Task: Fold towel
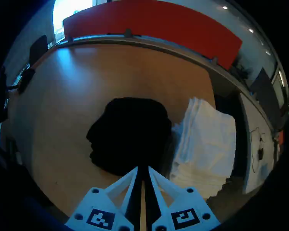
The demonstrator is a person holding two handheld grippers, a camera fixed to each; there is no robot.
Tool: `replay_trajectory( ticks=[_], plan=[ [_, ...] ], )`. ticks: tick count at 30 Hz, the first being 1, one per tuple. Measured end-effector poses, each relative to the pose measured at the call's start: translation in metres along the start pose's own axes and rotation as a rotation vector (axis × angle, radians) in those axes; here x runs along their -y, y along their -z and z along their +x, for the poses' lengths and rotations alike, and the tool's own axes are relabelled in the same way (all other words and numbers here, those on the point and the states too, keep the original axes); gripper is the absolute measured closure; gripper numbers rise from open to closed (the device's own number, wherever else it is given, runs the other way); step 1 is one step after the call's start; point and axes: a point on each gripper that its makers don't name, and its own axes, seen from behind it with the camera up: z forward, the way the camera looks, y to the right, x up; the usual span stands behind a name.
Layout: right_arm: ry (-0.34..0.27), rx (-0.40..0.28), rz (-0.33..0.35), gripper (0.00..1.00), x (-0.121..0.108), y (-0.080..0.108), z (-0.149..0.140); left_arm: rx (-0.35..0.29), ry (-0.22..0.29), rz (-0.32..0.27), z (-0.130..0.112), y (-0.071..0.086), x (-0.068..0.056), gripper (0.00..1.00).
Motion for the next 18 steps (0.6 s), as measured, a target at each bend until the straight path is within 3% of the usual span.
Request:
replay_trajectory(
  ticks=[18],
  plan=[
    [-0.080, 0.083, -0.042, 0.95, 0.002, -0.030, -0.033, 0.006, -0.006, 0.004, -0.001, 0.000, 0.001, 0.06]
  ],
)
